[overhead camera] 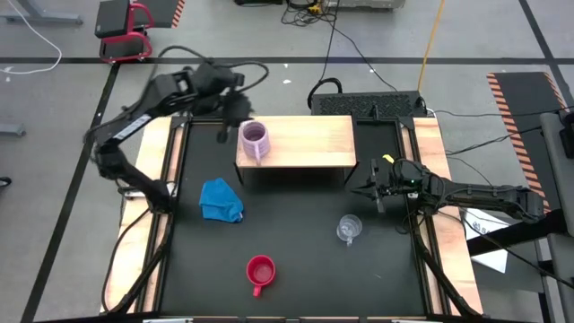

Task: Stack small to large cups/mugs on shelf
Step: Put the red mug on the shelf

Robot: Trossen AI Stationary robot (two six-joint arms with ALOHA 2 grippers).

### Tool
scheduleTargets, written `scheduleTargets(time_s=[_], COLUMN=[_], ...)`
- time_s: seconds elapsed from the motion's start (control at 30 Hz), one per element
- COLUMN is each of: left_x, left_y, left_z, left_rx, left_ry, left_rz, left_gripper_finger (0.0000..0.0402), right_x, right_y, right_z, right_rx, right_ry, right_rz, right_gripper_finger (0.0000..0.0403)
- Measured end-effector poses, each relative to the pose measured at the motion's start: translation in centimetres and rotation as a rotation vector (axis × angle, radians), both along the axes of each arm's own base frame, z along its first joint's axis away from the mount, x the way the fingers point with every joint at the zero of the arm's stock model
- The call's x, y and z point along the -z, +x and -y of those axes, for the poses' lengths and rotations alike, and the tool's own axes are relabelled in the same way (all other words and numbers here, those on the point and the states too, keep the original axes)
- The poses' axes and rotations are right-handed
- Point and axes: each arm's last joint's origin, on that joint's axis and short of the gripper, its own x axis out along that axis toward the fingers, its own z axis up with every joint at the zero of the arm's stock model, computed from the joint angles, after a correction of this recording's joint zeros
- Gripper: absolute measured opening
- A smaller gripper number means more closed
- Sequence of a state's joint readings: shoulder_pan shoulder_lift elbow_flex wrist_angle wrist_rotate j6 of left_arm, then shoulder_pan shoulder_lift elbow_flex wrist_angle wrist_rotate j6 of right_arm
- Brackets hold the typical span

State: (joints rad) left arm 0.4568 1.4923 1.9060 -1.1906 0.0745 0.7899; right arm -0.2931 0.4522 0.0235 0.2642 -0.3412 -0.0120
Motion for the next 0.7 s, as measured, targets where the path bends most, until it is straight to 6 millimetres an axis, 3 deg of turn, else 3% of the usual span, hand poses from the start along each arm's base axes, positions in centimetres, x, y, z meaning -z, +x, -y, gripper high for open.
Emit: scheduleTargets(time_s=[0.13, 0.3, 0.57, 0.7], left_x=[-2.0, -3.3, -2.4, -1.1], left_y=[-2.7, -5.2, -5.5, -7.0], left_z=[2.3, 4.2, 6.2, 6.8], left_rx=[0.021, 0.024, 0.169, 0.204], left_ry=[-0.017, -0.105, -0.17, -0.245], left_rz=[0.087, 0.159, 0.211, 0.238], left_gripper_finger=[0.0011, 0.0003, 0.0001, 0.0001], right_x=[0.0, 0.0, 0.0, 0.0], right_y=[0.0, 0.0, 0.0, 0.0], right_z=[0.0, 0.0, 0.0, 0.0], right_rx=[0.0, 0.0, 0.0, 0.001], right_ry=[0.0, 0.0, 0.0, 0.007], right_rz=[0.0, 0.0, 0.0, 0.0], right_gripper_finger=[0.0, 0.0, 0.0, 0.0])
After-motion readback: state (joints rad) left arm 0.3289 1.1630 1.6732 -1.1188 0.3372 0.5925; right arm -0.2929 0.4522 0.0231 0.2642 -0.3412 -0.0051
